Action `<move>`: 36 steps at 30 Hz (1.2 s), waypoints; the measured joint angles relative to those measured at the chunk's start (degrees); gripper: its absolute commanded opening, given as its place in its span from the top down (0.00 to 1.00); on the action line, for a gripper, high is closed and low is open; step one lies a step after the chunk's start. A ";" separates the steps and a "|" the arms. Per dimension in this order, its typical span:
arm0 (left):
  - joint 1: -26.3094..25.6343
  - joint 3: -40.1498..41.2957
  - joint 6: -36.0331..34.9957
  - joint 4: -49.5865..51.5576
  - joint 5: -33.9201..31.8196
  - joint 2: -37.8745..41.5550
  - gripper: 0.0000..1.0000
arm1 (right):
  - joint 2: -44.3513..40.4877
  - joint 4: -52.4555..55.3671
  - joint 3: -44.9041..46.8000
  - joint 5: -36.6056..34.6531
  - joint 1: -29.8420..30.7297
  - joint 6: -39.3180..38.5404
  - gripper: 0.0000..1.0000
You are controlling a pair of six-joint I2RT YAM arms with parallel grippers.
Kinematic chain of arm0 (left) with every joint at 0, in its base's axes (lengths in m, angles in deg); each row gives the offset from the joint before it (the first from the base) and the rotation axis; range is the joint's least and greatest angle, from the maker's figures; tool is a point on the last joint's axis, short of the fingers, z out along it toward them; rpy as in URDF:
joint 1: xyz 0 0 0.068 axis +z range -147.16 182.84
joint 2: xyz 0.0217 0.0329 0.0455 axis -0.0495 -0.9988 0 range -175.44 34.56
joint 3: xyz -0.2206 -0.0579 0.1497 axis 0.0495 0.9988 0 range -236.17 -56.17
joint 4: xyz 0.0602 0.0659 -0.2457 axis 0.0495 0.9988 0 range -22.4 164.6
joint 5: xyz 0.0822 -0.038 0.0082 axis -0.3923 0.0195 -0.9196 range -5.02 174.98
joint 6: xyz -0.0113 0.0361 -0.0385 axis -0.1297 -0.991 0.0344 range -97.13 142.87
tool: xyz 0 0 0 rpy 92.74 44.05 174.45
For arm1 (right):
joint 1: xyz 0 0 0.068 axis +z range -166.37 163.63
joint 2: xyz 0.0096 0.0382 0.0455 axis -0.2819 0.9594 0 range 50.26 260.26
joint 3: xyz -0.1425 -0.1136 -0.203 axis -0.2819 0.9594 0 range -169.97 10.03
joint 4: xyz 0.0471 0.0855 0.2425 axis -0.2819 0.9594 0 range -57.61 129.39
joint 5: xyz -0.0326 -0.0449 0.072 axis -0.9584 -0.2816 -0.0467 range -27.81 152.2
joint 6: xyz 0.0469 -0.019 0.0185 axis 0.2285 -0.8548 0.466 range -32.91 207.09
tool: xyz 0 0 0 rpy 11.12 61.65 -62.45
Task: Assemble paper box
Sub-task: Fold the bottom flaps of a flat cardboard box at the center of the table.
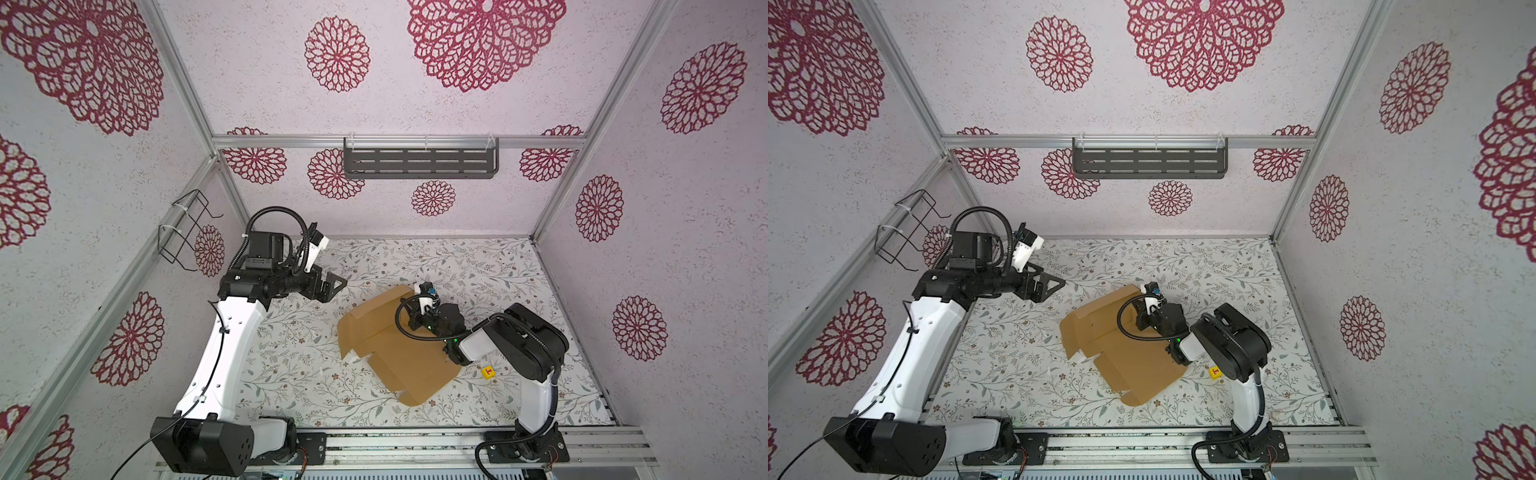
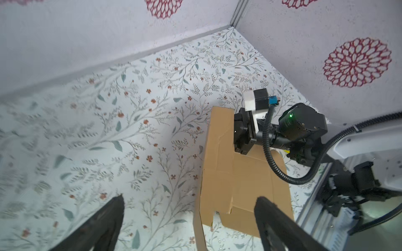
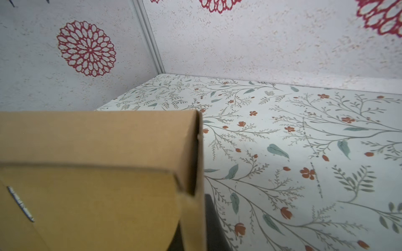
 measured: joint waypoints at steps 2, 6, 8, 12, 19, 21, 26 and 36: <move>-0.15 5.73 3.93 -3.17 2.82 -0.90 0.03 | 0.00 -0.07 -0.02 0.52 0.35 -0.55 0.81; -2.08 11.39 7.82 -6.14 6.25 -2.75 0.02 | 0.33 -0.31 -0.02 0.50 1.05 -1.90 0.75; -4.31 11.41 7.80 -6.88 6.38 -4.13 0.01 | 0.85 -0.59 -0.02 0.17 1.33 -2.51 0.74; -8.04 11.13 7.48 -7.54 5.44 -6.47 0.03 | 1.73 -0.66 0.00 -0.07 1.60 -3.08 0.70; -9.84 11.13 7.39 -7.78 2.67 -9.14 0.13 | 1.95 -0.76 0.37 -0.28 1.84 -3.15 0.70; -9.84 11.13 7.52 -7.98 2.05 -9.18 0.16 | 2.40 -1.09 0.37 -0.31 1.86 -3.08 0.72; -9.84 11.19 8.11 -8.74 1.42 -9.18 0.21 | 3.80 -1.44 0.37 -0.39 1.86 -3.13 0.79; -9.84 12.07 8.81 -9.97 1.44 -9.18 0.22 | 4.50 -1.90 0.42 -1.33 1.86 -4.59 1.00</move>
